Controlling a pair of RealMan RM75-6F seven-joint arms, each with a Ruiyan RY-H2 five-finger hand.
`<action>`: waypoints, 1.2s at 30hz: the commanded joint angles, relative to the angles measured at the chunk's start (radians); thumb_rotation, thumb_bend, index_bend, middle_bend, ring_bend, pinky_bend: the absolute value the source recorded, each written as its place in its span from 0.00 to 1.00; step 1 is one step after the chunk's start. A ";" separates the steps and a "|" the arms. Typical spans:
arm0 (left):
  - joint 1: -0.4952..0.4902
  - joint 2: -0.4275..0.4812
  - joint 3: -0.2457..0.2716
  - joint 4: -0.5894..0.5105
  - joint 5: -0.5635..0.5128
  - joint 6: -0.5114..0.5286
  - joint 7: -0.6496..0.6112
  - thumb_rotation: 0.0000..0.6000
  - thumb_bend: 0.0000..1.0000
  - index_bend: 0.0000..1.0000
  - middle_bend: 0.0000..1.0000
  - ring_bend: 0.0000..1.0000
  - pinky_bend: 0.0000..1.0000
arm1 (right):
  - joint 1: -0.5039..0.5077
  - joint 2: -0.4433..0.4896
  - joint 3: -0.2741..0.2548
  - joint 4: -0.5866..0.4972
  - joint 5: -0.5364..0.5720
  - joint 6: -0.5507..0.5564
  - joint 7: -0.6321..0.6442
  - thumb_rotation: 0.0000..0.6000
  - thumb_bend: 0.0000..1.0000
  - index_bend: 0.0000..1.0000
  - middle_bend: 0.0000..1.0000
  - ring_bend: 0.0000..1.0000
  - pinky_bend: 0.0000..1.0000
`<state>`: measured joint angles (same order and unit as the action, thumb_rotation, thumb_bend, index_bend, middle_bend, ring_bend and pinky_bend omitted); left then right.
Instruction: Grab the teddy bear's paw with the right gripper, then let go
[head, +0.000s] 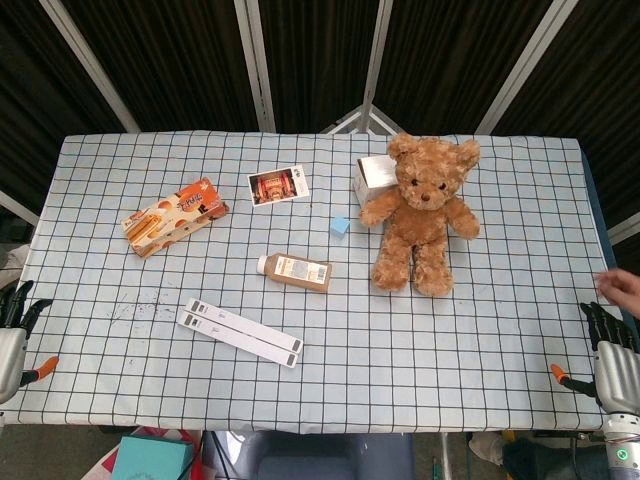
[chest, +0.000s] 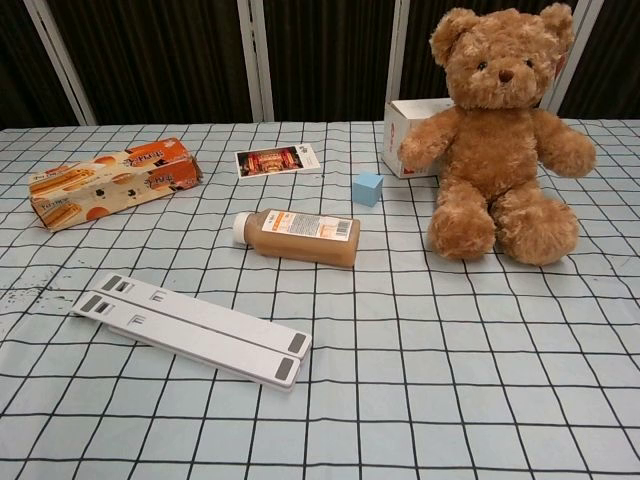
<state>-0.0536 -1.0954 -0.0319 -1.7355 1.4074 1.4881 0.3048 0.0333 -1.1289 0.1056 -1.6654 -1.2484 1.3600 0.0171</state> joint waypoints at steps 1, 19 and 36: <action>0.000 0.001 -0.002 0.001 -0.004 -0.001 -0.002 1.00 0.24 0.20 0.00 0.00 0.03 | 0.002 0.000 0.001 0.001 0.002 -0.002 -0.002 1.00 0.22 0.00 0.01 0.00 0.00; 0.001 0.001 0.000 -0.004 0.002 0.003 -0.001 1.00 0.24 0.20 0.00 0.00 0.03 | 0.019 -0.016 0.007 0.038 -0.044 -0.022 0.101 1.00 0.22 0.00 0.01 0.00 0.00; -0.004 -0.006 -0.017 0.001 -0.037 -0.007 0.012 1.00 0.24 0.20 0.00 0.00 0.03 | 0.298 0.011 0.210 0.136 0.070 -0.522 0.919 1.00 0.22 0.00 0.07 0.01 0.00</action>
<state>-0.0571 -1.1009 -0.0474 -1.7345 1.3723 1.4811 0.3157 0.2330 -1.1311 0.2487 -1.5637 -1.2511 0.9752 0.8754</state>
